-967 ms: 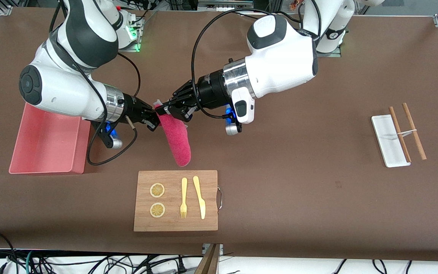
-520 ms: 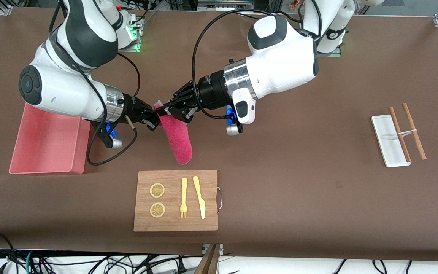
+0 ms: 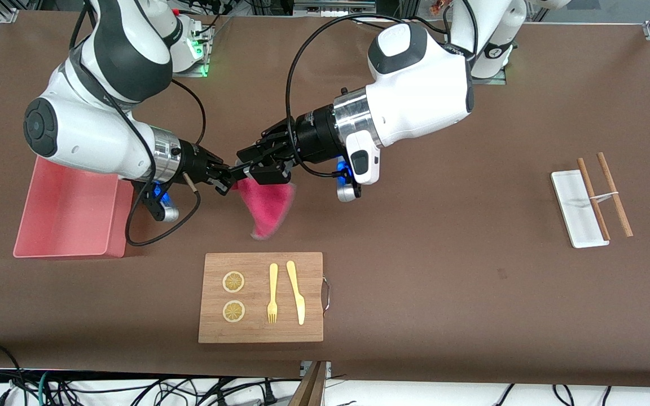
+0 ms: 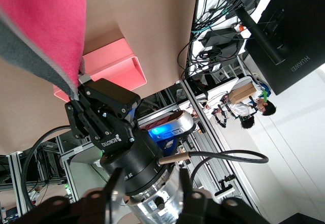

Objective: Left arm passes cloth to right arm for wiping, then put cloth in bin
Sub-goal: 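Grasp the cloth with the right gripper and open the left gripper, then lower the cloth with the right gripper while the left gripper withdraws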

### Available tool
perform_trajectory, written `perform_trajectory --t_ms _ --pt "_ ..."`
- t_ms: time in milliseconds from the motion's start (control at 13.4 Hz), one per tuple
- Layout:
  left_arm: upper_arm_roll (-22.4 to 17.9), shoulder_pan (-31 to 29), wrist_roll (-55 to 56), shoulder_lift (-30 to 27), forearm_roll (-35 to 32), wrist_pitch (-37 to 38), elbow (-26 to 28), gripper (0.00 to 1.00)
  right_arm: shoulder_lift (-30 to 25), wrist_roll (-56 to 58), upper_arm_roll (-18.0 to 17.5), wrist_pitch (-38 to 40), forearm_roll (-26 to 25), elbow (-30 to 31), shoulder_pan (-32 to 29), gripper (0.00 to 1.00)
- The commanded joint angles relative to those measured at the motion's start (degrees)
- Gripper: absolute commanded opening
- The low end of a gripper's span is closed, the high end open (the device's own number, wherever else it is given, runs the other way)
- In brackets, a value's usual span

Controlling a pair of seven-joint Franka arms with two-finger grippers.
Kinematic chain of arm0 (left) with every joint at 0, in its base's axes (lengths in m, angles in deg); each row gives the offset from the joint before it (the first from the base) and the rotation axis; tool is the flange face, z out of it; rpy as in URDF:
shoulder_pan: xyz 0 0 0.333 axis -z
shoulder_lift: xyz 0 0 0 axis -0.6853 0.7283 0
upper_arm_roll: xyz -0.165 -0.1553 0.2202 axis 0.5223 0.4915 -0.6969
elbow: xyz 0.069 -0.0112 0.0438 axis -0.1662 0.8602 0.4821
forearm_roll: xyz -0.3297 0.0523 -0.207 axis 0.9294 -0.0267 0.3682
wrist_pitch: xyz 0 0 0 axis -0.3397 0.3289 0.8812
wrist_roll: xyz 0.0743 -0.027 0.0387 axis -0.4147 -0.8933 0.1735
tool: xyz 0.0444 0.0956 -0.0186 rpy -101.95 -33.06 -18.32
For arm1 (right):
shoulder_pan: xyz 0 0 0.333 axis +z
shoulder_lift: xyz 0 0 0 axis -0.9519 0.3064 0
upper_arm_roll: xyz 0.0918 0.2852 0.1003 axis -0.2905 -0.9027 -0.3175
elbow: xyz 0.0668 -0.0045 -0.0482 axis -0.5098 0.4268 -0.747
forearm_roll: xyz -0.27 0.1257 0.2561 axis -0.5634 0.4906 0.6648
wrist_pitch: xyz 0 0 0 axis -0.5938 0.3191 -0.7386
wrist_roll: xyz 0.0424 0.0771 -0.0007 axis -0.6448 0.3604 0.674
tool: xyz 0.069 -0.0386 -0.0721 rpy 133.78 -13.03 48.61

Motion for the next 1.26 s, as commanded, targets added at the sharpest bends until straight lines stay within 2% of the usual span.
perform_trajectory --t_ms 0,74,223,446,595,743,967,1190 --pt "-0.2 -1.1 0.4 0.6 1.9 0.2 -2.1 0.96 0.1 1.2 -0.1 0.8 1.0 -0.3 -0.2 0.00" --pt "-0.2 -1.5 0.4 0.5 1.9 0.3 -2.0 1.00 0.7 1.1 -0.1 0.9 0.7 -0.3 0.1 0.00" --pt "-0.9 -3.4 -0.1 -1.2 -0.4 0.6 -1.1 1.00 2.1 2.2 -0.1 1.2 0.4 -0.2 0.2 0.00" --pt "-0.6 -6.4 -1.4 -7.7 -12.9 1.3 7.7 1.00 5.4 6.5 -0.1 3.5 -2.5 -0.1 0.6 0.00" --pt "-0.8 -8.1 -5.8 -11.6 -16.4 3.2 13.0 1.00 7.3 6.5 -0.1 3.4 -5.5 -0.2 2.9 0.00" --pt "-0.9 -10.5 -12.3 -16.1 -17.1 4.8 19.5 1.00 9.2 6.6 -0.1 2.9 -8.0 -0.4 5.8 0.00" --pt "-0.9 -16.9 -25.6 -21.6 -17.5 12.7 27.1 1.00 10.6 7.0 -0.2 1.4 -7.7 -0.6 8.9 0.00" --pt "-0.8 -23.6 -33.7 -24.5 -26.2 26.6 27.6 1.00 10.9 6.3 -0.3 -0.2 -7.1 -0.6 11.4 0.00"
